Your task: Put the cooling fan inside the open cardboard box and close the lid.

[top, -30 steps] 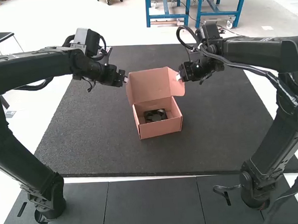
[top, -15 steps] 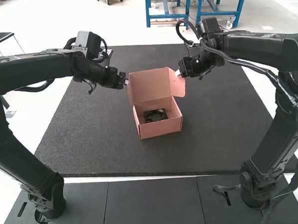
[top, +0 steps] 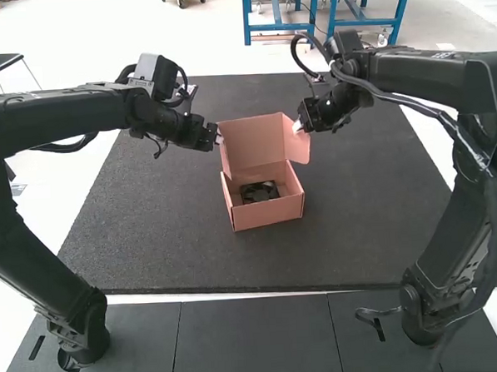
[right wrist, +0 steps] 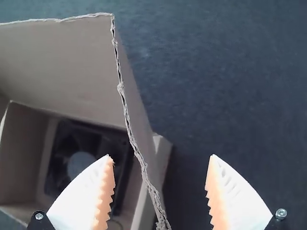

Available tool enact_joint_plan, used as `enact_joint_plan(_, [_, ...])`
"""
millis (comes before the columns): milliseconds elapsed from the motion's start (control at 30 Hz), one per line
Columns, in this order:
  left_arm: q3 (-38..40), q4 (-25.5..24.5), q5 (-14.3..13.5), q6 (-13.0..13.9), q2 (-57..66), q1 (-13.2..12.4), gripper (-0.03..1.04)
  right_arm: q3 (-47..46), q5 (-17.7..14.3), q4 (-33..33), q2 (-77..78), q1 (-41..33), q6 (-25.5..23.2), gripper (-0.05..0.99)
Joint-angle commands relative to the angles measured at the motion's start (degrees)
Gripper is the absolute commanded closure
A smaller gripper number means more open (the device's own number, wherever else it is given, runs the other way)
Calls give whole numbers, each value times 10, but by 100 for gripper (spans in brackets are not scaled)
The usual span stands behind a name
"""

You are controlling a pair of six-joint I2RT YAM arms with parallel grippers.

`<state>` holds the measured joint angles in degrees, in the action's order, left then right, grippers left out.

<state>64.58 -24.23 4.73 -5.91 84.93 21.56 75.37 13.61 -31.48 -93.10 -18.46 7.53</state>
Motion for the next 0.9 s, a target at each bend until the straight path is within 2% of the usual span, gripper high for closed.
enact_joint_plan(0, [2,0,9,-6,2,5,4,18,13,-1,1,8,10,57])
enact_joint_plan(67, [3,-1,9,-6,2,5,4,21,18,-1,1,8,10,62])
enact_joint_plan(300, [4,-2,9,-6,2,5,4,25,26,-4,1,8,10,66])
enact_joint_plan(367, [4,-3,8,-7,2,5,4,26,28,-7,1,7,10,70])
enact_joint_plan(667, [4,-3,8,-7,1,4,4,30,39,-26,1,8,11,74])
enact_joint_plan(867, [4,-4,8,-7,0,5,4,33,43,-33,1,7,11,84])
